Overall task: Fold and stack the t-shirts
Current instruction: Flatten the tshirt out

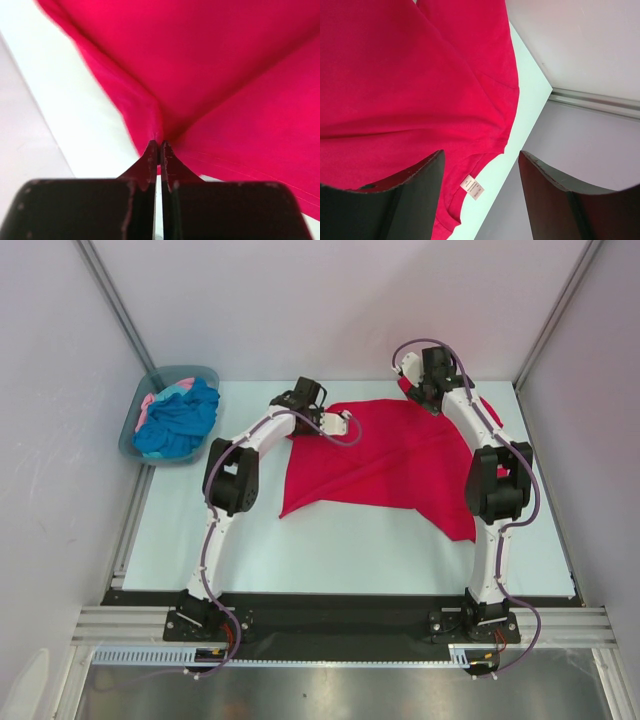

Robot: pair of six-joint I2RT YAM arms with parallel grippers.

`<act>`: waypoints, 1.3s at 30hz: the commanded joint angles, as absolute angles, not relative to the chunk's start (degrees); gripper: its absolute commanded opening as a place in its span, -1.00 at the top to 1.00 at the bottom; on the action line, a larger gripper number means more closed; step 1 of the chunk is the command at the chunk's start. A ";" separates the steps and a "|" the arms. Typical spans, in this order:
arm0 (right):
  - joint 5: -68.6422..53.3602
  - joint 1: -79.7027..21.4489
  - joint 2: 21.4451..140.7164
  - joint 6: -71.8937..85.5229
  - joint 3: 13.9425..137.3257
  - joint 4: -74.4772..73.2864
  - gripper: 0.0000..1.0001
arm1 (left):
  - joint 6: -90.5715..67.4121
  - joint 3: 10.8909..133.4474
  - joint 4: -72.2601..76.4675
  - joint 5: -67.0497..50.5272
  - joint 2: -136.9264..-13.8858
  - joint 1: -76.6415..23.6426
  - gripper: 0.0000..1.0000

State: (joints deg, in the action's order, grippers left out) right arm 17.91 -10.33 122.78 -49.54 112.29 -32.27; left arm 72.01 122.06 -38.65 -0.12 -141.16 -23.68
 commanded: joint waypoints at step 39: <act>11.52 -11.07 105.66 -50.34 90.56 -38.24 -0.32 | 76.28 95.13 -5.70 11.12 -116.49 -19.34 -0.99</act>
